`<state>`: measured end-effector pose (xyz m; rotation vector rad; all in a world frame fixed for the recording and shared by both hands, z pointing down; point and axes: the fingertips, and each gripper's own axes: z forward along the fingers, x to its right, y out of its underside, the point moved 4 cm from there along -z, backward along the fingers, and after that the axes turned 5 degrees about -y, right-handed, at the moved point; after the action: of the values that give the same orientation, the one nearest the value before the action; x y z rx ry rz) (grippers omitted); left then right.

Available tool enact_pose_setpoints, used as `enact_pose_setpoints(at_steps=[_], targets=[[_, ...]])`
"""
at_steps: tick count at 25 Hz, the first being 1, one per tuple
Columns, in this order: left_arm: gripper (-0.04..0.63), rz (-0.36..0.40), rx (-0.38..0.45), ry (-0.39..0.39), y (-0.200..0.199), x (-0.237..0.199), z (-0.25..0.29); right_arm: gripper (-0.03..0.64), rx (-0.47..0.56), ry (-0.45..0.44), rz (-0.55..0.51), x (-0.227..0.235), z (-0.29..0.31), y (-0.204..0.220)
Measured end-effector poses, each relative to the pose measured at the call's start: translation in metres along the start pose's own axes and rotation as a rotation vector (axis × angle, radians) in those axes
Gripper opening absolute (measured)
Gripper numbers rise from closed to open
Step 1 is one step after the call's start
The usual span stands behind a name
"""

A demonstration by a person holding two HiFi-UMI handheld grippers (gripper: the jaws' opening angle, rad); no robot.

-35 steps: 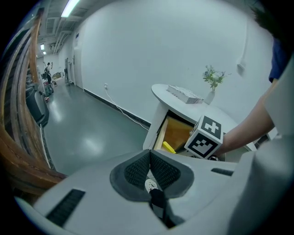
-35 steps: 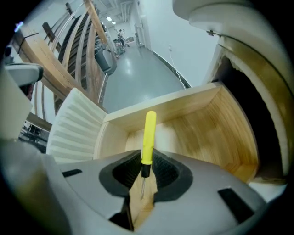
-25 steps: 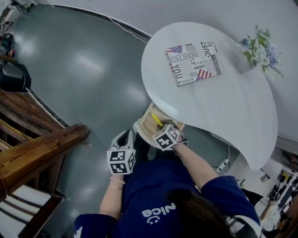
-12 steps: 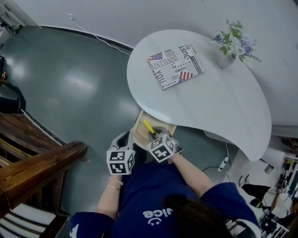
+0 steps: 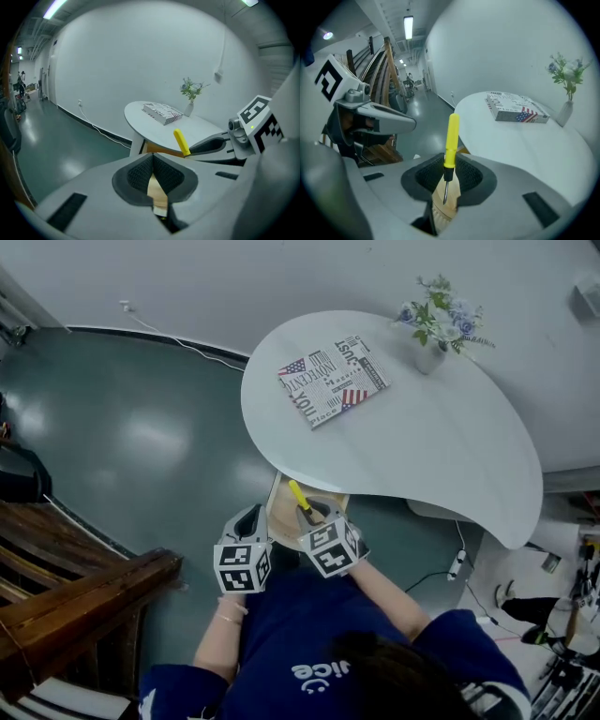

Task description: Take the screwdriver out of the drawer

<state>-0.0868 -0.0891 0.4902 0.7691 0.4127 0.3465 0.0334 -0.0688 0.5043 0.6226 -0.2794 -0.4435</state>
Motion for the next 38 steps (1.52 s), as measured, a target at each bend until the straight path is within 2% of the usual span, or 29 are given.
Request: enact_pose_setpoints(at_steps=[11, 16, 26, 38], targets=[[0.005, 0.068, 0.122, 0.067, -0.040, 0.026, -0.006, 0.081, 0.163, 0.123, 0.120, 0.026, -0.050, -0.020], [0.005, 0.078, 0.164, 0.103, -0.054, 0.037, -0.006, 0.081, 0.250, 0.183, 0.130, 0.035, -0.069, -0.029], [0.005, 0.101, 0.232, 0.071, -0.069, 0.038, -0.019, 0.081, 0.403, 0.269, 0.160, 0.042, -0.099, -0.044], [0.005, 0.087, 0.287, 0.034, -0.079, 0.034, -0.031, 0.081, 0.433, 0.288, 0.167, 0.041, -0.101, -0.039]])
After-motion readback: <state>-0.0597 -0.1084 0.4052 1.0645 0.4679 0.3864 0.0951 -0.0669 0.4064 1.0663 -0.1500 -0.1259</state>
